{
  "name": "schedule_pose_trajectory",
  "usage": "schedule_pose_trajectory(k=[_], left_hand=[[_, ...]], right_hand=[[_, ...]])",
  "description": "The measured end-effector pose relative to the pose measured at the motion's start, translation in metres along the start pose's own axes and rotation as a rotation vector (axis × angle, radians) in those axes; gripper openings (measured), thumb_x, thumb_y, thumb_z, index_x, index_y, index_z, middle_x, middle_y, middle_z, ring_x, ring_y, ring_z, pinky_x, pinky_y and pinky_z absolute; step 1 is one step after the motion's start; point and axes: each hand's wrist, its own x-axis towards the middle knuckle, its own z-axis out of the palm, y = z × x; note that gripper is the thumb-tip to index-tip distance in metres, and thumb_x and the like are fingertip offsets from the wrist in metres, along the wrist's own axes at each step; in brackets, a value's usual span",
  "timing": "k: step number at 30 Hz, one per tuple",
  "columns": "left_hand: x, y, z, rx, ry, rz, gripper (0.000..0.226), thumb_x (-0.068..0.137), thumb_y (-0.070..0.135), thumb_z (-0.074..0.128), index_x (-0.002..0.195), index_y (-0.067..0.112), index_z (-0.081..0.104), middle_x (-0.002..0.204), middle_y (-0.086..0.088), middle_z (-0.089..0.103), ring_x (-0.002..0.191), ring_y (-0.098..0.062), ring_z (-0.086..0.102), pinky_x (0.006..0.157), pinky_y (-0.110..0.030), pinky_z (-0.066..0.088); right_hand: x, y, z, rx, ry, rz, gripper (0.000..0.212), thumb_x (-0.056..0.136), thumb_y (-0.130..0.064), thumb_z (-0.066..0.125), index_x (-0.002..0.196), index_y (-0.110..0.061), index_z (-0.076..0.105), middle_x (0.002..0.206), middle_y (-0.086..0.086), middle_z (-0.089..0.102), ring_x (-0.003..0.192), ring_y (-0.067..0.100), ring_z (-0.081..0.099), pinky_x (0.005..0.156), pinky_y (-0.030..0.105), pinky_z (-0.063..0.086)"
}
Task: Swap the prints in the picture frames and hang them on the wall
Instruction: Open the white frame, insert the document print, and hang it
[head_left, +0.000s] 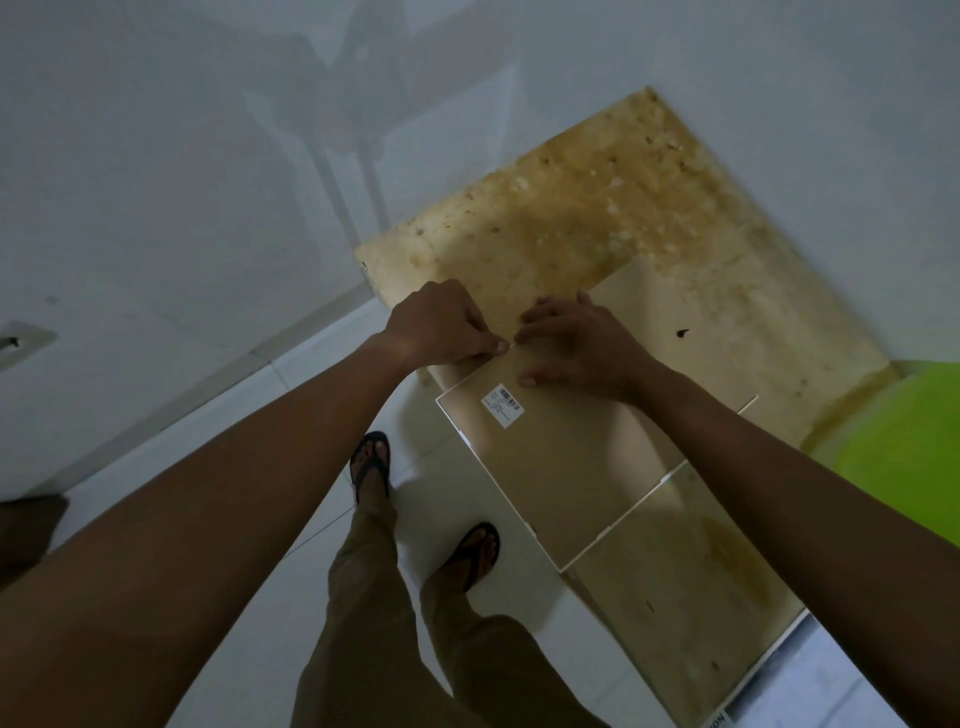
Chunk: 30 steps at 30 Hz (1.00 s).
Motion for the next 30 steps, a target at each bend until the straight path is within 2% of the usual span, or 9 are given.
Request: schedule_pose_trajectory(k=[3, 8, 12, 17, 20, 23, 27, 30], left_hand=[[0.002, 0.003, 0.002, -0.002, 0.027, 0.004, 0.024, 0.066, 0.054, 0.083, 0.070, 0.031, 0.077, 0.067, 0.016, 0.069, 0.066, -0.005, 0.065, 0.056, -0.023, 0.045], [0.003, 0.004, 0.004, 0.010, 0.034, 0.032, 0.022, 0.068, 0.051, 0.082, 0.073, 0.030, 0.078, 0.068, 0.015, 0.071, 0.067, -0.005, 0.066, 0.057, -0.023, 0.049], [0.002, 0.009, 0.010, 0.000, 0.101, 0.050, 0.024, 0.071, 0.050, 0.080, 0.076, 0.026, 0.079, 0.071, 0.013, 0.071, 0.066, -0.004, 0.066, 0.061, -0.025, 0.054], [0.011, 0.020, 0.016, -0.083, 0.109, 0.061, 0.023, 0.072, 0.048, 0.078, 0.077, 0.026, 0.081, 0.070, 0.014, 0.072, 0.066, -0.002, 0.066, 0.063, -0.026, 0.056], [0.017, 0.027, 0.018, -0.120, 0.135, 0.075, 0.019, 0.073, 0.046, 0.077, 0.078, 0.028, 0.081, 0.072, 0.016, 0.073, 0.066, 0.000, 0.067, 0.066, -0.029, 0.059], [0.025, 0.034, 0.019, -0.128, 0.126, 0.087, 0.015, 0.074, 0.044, 0.077, 0.077, 0.029, 0.080, 0.071, 0.018, 0.072, 0.064, 0.003, 0.066, 0.067, -0.029, 0.060], [0.041, 0.044, 0.018, -0.125, 0.087, 0.182, 0.013, 0.076, 0.035, 0.077, 0.081, 0.025, 0.082, 0.073, 0.014, 0.074, 0.063, 0.003, 0.066, 0.068, -0.030, 0.062], [0.056, 0.053, 0.017, -0.116, 0.052, 0.283, 0.014, 0.080, 0.030, 0.075, 0.086, 0.020, 0.082, 0.075, 0.007, 0.076, 0.064, 0.000, 0.067, 0.068, -0.031, 0.061]], right_hand=[[0.001, 0.001, -0.001, 0.016, 0.003, 0.014, 0.057, 0.066, -0.042, 0.092, 0.115, -0.020, 0.075, 0.138, 0.003, 0.061, 0.142, 0.016, 0.042, 0.123, 0.049, 0.010], [-0.007, 0.012, -0.003, -0.020, 0.094, 0.007, 0.060, 0.063, -0.051, 0.090, 0.111, -0.019, 0.074, 0.140, 0.006, 0.059, 0.145, 0.024, 0.038, 0.118, 0.051, 0.030], [-0.013, 0.015, -0.004, -0.172, 0.169, 0.010, 0.070, 0.060, -0.076, 0.075, 0.110, -0.027, 0.073, 0.136, 0.001, 0.059, 0.141, 0.027, 0.040, 0.116, 0.055, 0.026], [-0.018, 0.016, -0.002, -0.092, 0.240, 0.090, 0.070, 0.060, -0.066, 0.085, 0.114, -0.025, 0.071, 0.139, 0.003, 0.055, 0.134, 0.023, 0.044, 0.110, 0.043, 0.040], [-0.021, 0.024, -0.001, -0.144, 0.306, 0.145, 0.070, 0.067, -0.071, 0.075, 0.118, -0.023, 0.071, 0.141, 0.007, 0.054, 0.136, 0.025, 0.042, 0.112, 0.042, 0.037], [-0.023, 0.034, 0.001, -0.273, 0.398, 0.273, 0.064, 0.081, -0.071, 0.060, 0.124, -0.025, 0.069, 0.144, 0.013, 0.053, 0.138, 0.033, 0.043, 0.113, 0.051, 0.035], [-0.022, 0.034, 0.000, -0.255, 0.493, 0.506, 0.058, 0.083, -0.067, 0.059, 0.129, -0.031, 0.065, 0.148, 0.011, 0.050, 0.139, 0.030, 0.040, 0.113, 0.049, 0.032], [-0.017, 0.029, -0.004, -0.294, 0.535, 0.719, 0.060, 0.084, -0.066, 0.061, 0.134, -0.034, 0.060, 0.150, 0.008, 0.046, 0.143, 0.030, 0.034, 0.114, 0.055, 0.023]])
